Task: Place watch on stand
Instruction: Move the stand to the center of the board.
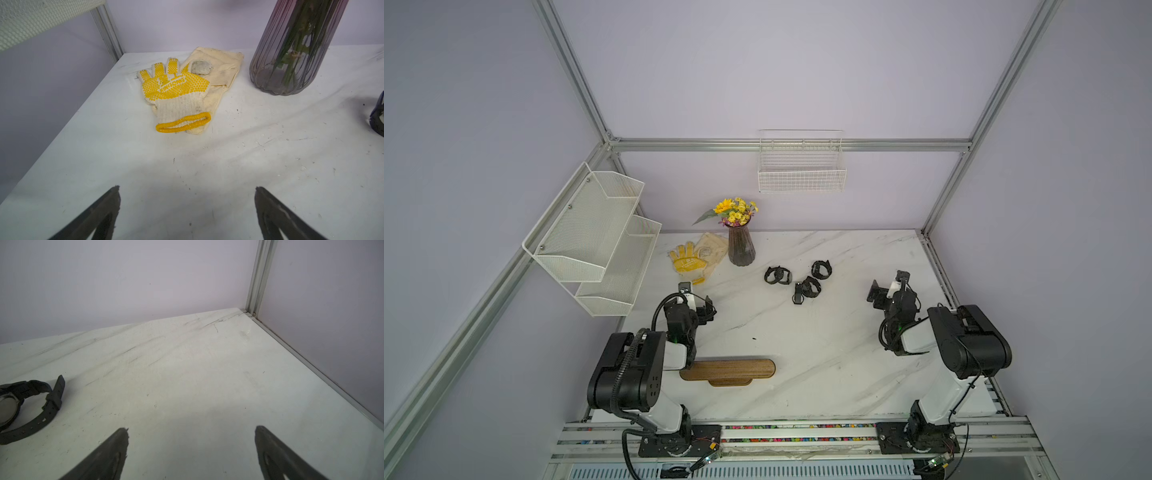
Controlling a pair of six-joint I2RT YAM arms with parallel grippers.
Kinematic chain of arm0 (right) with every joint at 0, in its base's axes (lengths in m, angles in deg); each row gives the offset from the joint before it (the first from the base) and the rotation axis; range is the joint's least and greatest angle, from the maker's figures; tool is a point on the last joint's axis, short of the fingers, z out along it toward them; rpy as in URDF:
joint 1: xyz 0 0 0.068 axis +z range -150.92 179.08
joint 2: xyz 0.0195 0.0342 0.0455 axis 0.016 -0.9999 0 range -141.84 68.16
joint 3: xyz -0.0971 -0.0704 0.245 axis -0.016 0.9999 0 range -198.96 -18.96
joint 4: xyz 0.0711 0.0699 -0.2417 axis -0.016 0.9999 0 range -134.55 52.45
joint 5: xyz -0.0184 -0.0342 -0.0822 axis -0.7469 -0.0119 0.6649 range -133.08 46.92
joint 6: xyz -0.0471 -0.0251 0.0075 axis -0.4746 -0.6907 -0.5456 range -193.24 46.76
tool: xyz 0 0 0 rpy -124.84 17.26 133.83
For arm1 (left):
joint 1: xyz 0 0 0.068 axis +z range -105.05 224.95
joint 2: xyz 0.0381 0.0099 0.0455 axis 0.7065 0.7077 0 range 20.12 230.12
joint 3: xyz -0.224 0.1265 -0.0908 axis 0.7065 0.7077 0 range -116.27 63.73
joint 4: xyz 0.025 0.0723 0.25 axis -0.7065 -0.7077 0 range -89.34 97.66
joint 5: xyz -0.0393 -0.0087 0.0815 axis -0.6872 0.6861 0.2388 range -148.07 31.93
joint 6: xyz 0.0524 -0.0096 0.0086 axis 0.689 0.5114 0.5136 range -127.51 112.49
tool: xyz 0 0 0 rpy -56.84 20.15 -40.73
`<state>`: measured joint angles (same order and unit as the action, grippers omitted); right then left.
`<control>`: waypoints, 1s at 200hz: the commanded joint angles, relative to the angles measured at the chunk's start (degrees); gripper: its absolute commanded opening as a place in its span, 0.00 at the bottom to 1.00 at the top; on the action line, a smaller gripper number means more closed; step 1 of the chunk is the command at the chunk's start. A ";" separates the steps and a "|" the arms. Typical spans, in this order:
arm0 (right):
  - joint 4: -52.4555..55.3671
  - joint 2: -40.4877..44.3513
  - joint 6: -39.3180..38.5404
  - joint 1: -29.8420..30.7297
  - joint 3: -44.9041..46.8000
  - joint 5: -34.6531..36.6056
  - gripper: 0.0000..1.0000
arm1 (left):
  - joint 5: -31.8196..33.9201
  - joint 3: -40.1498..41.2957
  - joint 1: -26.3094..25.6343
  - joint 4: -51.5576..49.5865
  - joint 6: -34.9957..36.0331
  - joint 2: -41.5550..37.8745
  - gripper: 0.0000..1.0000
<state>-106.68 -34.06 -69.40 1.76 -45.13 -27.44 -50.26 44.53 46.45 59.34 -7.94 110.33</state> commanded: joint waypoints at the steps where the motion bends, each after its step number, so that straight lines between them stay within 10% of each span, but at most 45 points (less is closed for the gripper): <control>1: -2.73 0.23 0.48 0.22 0.34 0.44 0.97 | -0.01 -2.34 0.26 1.84 -0.63 -0.72 1.00; 140: -1.60 4.93 -1.70 0.91 1.73 -2.17 0.97 | -3.00 -1.50 -0.06 0.47 1.17 -4.77 1.00; 176: 18.10 22.51 -3.36 8.06 -1.67 -2.34 0.97 | 11.38 -3.40 -5.86 -16.30 -0.72 -21.94 1.00; 200: 32.40 30.57 6.10 9.32 -6.37 -8.81 0.97 | 23.15 -10.50 -7.91 -38.21 -16.90 -30.29 1.00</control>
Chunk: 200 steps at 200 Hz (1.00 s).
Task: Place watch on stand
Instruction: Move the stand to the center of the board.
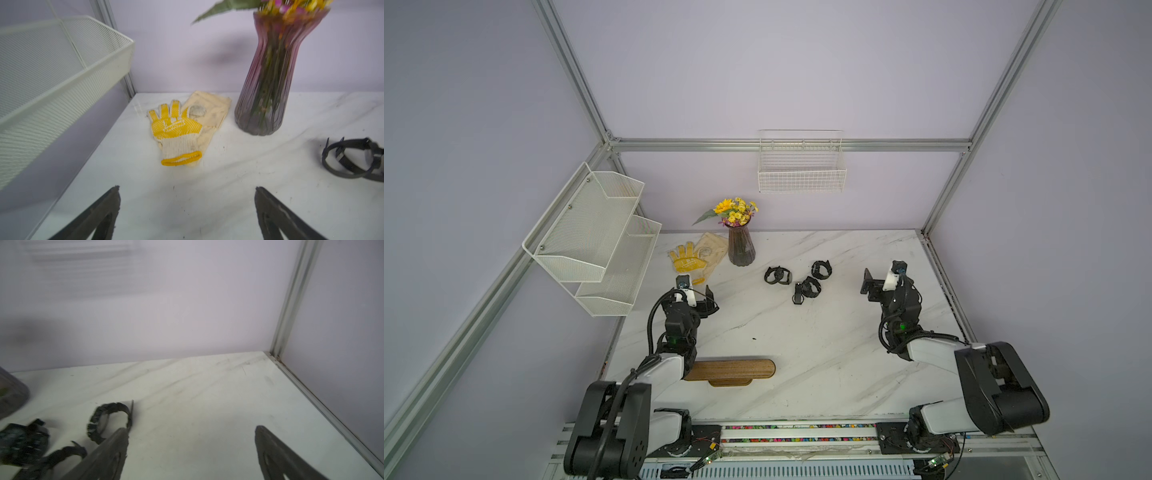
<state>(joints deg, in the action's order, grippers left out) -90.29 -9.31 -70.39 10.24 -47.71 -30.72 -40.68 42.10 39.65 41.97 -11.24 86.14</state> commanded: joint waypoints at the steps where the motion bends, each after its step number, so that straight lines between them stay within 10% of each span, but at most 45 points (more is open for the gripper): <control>1: 16.46 6.14 7.65 0.82 -3.87 -5.65 0.97 | 13.78 -8.43 -1.11 -22.03 -14.73 -6.30 1.00; 36: 33.63 14.05 33.83 0.77 -6.49 -1.03 0.97 | 12.71 -18.17 -0.98 -52.32 -37.66 -10.71 1.00; 78: 48.30 14.31 45.74 1.18 -7.01 -11.22 0.97 | -4.31 -15.26 -0.26 -64.90 -41.39 -18.68 1.00; 127: 51.24 11.47 53.61 23.47 -8.33 -9.23 0.97 | -13.48 -13.55 -0.98 -80.71 -45.45 -23.72 1.00; 200: 46.77 3.62 62.23 46.64 -13.04 -3.88 0.97 | -1.93 -17.32 -10.12 -96.12 -57.71 -19.34 1.00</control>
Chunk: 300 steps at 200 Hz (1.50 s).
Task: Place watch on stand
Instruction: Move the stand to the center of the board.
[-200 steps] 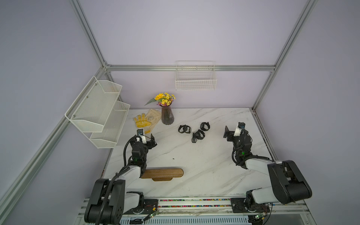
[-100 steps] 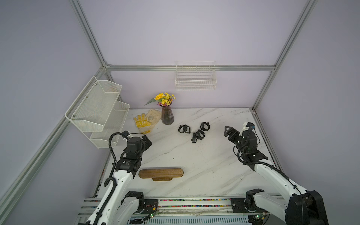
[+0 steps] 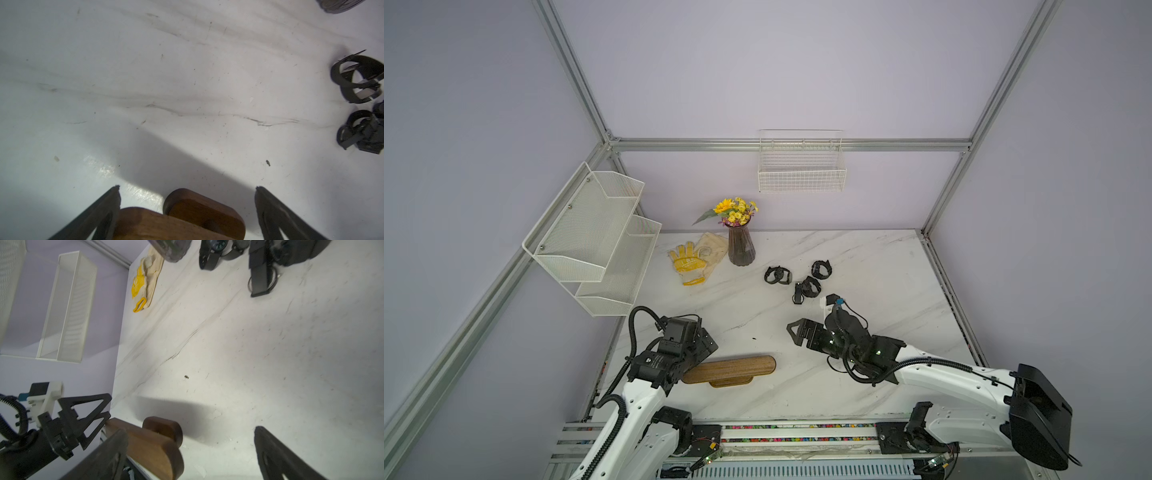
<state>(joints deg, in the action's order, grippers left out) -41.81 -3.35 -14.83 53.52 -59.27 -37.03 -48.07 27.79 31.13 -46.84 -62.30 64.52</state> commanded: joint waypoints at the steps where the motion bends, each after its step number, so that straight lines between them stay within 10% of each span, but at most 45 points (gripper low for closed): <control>1: -1.79 -2.51 6.69 3.51 -1.54 2.42 0.97 | 5.64 -3.00 -1.62 -7.34 -6.74 2.31 1.00; 88: -2.80 -16.54 0.56 7.67 -8.09 -1.58 0.97 | 4.91 -2.01 -2.17 -5.24 -5.65 0.48 1.00; 176: -0.75 -16.80 -47.34 8.05 -13.83 -5.80 0.97 | 9.95 -5.81 -0.93 -2.07 -0.65 2.06 1.00; 300: 8.63 -29.61 -73.55 12.51 -27.49 -11.59 0.97 | 2.56 -7.93 9.53 2.03 8.76 2.95 1.00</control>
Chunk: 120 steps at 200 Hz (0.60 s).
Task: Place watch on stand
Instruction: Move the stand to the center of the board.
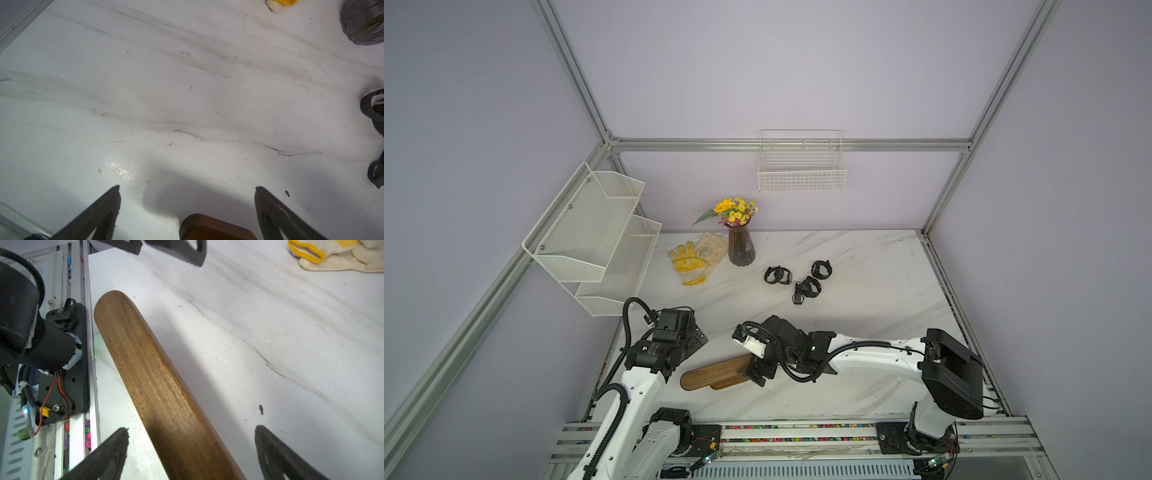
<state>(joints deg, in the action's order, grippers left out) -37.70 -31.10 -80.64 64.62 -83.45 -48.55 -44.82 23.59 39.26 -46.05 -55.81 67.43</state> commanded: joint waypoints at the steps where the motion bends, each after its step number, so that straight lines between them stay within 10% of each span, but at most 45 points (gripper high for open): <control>1: 4.55 -2.01 -7.90 1.46 -3.38 -0.02 0.97 | -0.74 -3.73 1.48 1.24 2.30 0.05 1.00; 120: 7.36 -12.43 -13.64 2.66 -10.90 5.31 0.88 | -4.20 -4.26 6.42 3.70 5.28 0.34 1.00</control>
<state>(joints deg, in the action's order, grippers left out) -31.21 -43.06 -91.72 66.98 -92.80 -43.77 -48.73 22.69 44.96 -43.74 -51.39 67.89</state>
